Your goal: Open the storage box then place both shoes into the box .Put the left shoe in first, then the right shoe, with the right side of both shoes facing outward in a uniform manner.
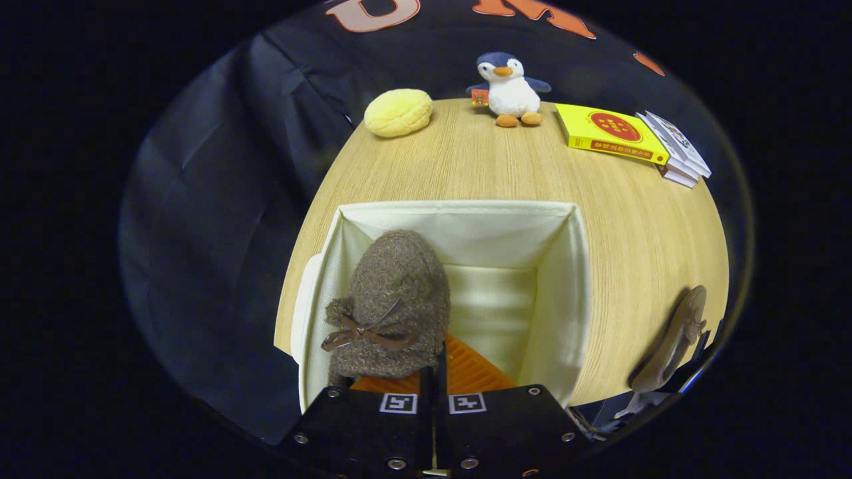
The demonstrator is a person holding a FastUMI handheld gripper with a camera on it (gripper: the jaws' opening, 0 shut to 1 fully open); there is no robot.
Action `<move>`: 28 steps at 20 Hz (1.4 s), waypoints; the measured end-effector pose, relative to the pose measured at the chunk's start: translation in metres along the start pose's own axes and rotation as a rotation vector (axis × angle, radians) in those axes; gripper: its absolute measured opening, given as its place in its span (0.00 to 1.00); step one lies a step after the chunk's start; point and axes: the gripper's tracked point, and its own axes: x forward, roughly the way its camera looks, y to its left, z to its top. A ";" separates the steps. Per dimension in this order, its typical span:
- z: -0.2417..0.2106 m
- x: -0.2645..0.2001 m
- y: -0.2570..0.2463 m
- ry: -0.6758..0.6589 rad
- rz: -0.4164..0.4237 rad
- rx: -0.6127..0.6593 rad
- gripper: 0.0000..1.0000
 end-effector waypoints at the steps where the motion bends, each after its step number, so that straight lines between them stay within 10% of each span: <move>1: -0.003 0.006 0.003 0.018 -0.007 0.006 0.03; 10: -0.040 0.017 0.020 0.144 0.126 0.053 0.26; 19: -0.008 -0.076 -0.027 -0.076 0.258 -0.035 0.79; 28: -0.022 -0.112 -0.186 -0.246 0.079 0.019 0.92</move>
